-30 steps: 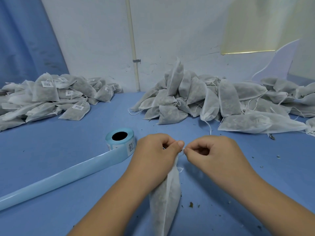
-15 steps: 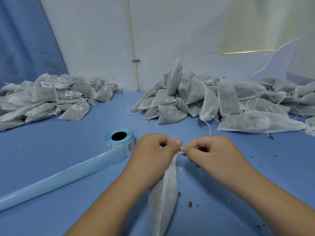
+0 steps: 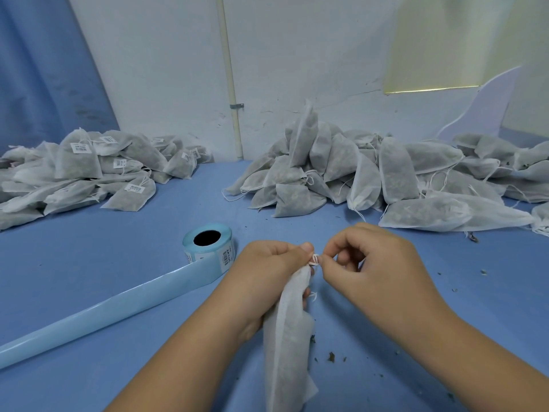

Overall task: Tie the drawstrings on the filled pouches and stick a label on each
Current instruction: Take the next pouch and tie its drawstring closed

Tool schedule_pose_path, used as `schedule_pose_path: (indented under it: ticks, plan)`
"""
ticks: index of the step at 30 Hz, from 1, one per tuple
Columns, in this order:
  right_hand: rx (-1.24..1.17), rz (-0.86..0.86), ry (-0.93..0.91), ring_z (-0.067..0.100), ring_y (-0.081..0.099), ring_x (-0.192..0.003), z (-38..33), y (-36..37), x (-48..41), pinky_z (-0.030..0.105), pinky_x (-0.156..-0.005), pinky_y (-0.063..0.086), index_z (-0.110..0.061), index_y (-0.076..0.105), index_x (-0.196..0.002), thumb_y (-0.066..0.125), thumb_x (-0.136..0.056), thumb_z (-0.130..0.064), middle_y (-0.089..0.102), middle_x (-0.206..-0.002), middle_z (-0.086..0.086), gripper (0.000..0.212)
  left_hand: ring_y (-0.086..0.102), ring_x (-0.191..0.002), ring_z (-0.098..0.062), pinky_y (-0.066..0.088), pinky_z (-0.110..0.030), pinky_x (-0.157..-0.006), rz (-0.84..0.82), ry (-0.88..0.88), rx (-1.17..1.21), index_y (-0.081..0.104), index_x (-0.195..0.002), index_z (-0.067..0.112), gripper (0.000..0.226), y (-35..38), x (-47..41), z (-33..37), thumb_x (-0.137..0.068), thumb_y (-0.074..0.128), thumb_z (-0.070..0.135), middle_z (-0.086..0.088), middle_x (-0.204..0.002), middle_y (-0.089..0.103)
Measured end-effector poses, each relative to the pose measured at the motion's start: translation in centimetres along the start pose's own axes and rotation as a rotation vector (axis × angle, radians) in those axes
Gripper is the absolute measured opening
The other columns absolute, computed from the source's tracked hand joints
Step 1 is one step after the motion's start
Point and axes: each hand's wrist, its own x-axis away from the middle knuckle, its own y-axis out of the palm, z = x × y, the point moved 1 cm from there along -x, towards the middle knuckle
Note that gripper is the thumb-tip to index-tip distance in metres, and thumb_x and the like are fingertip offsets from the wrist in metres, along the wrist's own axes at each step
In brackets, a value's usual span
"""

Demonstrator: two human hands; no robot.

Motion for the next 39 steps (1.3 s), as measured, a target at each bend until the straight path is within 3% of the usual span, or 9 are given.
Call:
schedule_pose_path:
  ticks: [8, 12, 16, 19, 22, 26, 32, 35, 39]
  plan:
    - [0.101, -0.025, -0.061, 0.008, 0.055, -0.069, -0.1, 0.1, 0.2, 0.024, -0.059, 0.044, -0.035, 0.063, -0.062, 0.067, -0.073, -0.028, 0.056, -0.064, -0.013, 0.014, 0.051, -0.039, -0.019, 0.044, -0.021, -0.044, 0.039, 0.038, -0.033, 0.070, -0.061, 0.015, 0.034, 0.3, 0.0, -0.3, -0.092, 0.065, 0.027, -0.013, -0.052, 0.059]
    - [0.093, -0.014, -0.027, 0.006, 0.055, -0.072, -0.1, 0.3, 0.2, 0.024, -0.059, 0.045, -0.032, 0.069, -0.066, 0.063, -0.073, -0.036, 0.058, -0.063, -0.015, 0.010, 0.053, -0.039, -0.018, 0.043, -0.020, -0.043, 0.101, 0.091, -0.033, 0.070, -0.067, 0.008, 0.029, 0.7, 0.0, -0.5, -0.090, 0.067, 0.026, -0.012, -0.052, 0.059]
    - [0.138, 0.020, 0.006, 0.005, 0.055, -0.073, 0.1, 0.4, 0.3, 0.023, -0.057, 0.044, -0.029, 0.068, -0.063, 0.069, -0.075, -0.027, 0.057, -0.060, -0.014, 0.013, 0.059, -0.044, -0.017, 0.046, -0.021, -0.045, 0.156, 0.135, -0.050, 0.072, -0.072, 0.002, 0.028, 1.4, 0.1, -0.8, -0.089, 0.069, 0.025, -0.011, -0.054, 0.061]
    - [0.161, 0.024, 0.031, 0.008, 0.055, -0.068, 0.1, 0.5, 0.3, 0.025, -0.057, 0.044, -0.026, 0.066, -0.061, 0.071, -0.075, -0.024, 0.058, -0.059, -0.011, 0.015, 0.057, -0.054, -0.019, 0.049, -0.032, -0.056, 0.172, 0.180, -0.138, 0.073, -0.073, 0.007, 0.027, 1.5, 0.1, -0.9, -0.088, 0.070, 0.029, -0.013, -0.060, 0.061]
    - [0.080, 0.000, 0.107, 0.005, 0.054, -0.064, 0.1, 0.2, 0.1, 0.019, -0.054, 0.041, -0.024, 0.065, -0.059, 0.068, -0.072, -0.024, 0.059, -0.057, -0.010, 0.013, 0.054, -0.062, -0.021, 0.054, -0.046, -0.066, 0.187, 0.194, -0.231, 0.073, -0.072, 0.010, 0.028, 1.4, -0.1, -0.8, -0.087, 0.070, 0.033, -0.011, -0.062, 0.059]
    - [-0.153, -0.106, 0.257, 0.000, 0.047, -0.045, 0.0, -0.6, -0.4, 0.010, -0.046, 0.036, -0.022, 0.067, -0.057, 0.064, -0.064, -0.029, 0.059, -0.051, -0.013, 0.011, 0.048, -0.056, -0.019, 0.042, -0.031, -0.059, 0.162, 0.194, -0.281, 0.072, -0.061, 0.027, 0.028, 1.1, -0.2, -0.7, -0.087, 0.069, 0.036, -0.007, -0.058, 0.055]
    - [-0.176, -0.266, 0.376, 0.003, 0.047, -0.045, 0.8, -1.7, -1.3, 0.015, -0.044, 0.037, -0.019, 0.069, -0.064, 0.066, -0.070, -0.027, 0.058, -0.050, -0.008, 0.010, 0.034, -0.040, -0.004, 0.029, -0.013, -0.041, 0.140, 0.248, -0.372, 0.071, -0.063, 0.023, 0.028, 0.7, -0.4, -0.4, -0.088, 0.068, 0.035, 0.012, -0.049, 0.049]
    - [-0.225, -0.306, 0.420, 0.013, 0.049, -0.051, 1.3, -2.1, -1.8, 0.028, -0.054, 0.040, -0.012, 0.065, -0.062, 0.067, -0.068, -0.028, 0.058, -0.051, -0.002, 0.018, 0.034, -0.038, -0.001, 0.028, -0.011, -0.040, 0.165, 0.263, -0.390, 0.071, -0.064, 0.024, 0.028, 0.3, -0.6, -0.5, -0.089, 0.067, 0.035, 0.015, -0.046, 0.049]
    - [-0.641, -0.280, 0.483, 0.016, 0.041, -0.051, 1.6, -2.9, -2.4, 0.026, -0.048, 0.033, -0.017, 0.059, -0.049, 0.068, -0.073, -0.012, 0.046, -0.054, 0.002, 0.027, 0.048, -0.049, 0.002, 0.038, -0.011, -0.051, 0.194, 0.281, -0.382, 0.075, -0.067, 0.027, 0.024, -0.6, -0.8, -0.1, -0.088, 0.067, 0.036, 0.015, -0.063, 0.067]
